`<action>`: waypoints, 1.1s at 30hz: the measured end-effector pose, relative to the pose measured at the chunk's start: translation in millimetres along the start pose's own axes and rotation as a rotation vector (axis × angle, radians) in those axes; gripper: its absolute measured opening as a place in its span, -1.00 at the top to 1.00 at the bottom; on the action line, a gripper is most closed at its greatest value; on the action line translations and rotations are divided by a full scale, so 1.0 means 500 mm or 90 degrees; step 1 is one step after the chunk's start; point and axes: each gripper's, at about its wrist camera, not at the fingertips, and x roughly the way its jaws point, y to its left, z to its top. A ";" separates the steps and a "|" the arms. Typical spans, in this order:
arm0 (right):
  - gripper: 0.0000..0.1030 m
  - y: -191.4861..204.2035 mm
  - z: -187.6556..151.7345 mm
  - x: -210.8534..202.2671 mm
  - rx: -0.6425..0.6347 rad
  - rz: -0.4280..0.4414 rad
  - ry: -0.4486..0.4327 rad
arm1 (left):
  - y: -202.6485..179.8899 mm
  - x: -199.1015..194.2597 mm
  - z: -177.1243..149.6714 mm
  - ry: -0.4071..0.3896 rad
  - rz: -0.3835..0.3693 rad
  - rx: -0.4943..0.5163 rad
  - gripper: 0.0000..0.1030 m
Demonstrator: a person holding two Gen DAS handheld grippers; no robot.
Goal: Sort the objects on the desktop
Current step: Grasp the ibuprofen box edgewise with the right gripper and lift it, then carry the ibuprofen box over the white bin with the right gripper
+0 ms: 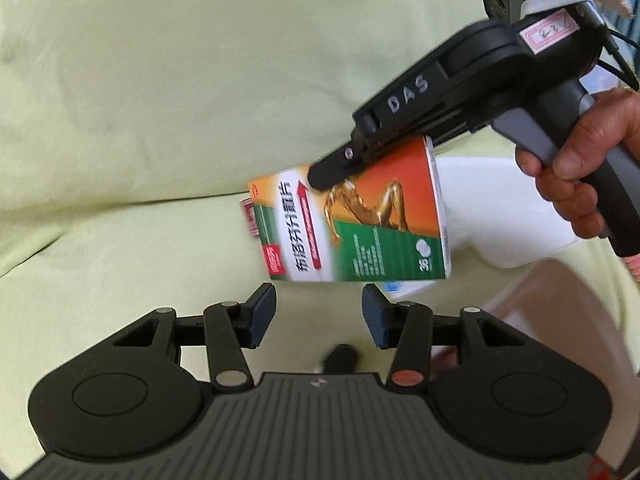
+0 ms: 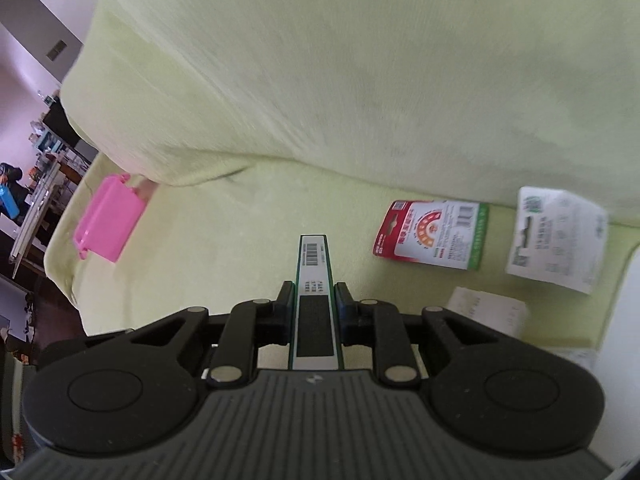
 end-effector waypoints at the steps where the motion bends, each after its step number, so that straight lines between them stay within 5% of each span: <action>1: 0.65 -0.001 -0.008 -0.026 0.002 0.002 -0.011 | -0.013 -0.011 0.001 -0.005 -0.006 0.002 -0.02; 8: 0.65 -0.005 -0.125 -0.185 -0.012 0.016 -0.064 | -0.074 -0.070 -0.020 -0.024 -0.017 0.016 -0.02; 13: 0.65 0.013 -0.256 -0.215 -0.091 -0.024 -0.046 | -0.080 -0.098 -0.045 -0.007 -0.023 0.012 -0.02; 16: 0.65 0.027 -0.314 -0.213 -0.156 -0.052 -0.028 | -0.154 -0.034 -0.075 0.001 -0.020 0.057 -0.03; 22: 0.65 0.045 -0.338 -0.205 -0.238 -0.081 0.006 | -0.209 0.018 -0.084 -0.004 0.002 0.179 -0.03; 33: 0.65 0.082 -0.379 -0.204 -0.350 -0.150 -0.031 | -0.251 -0.014 -0.079 -0.054 -0.063 0.320 -0.02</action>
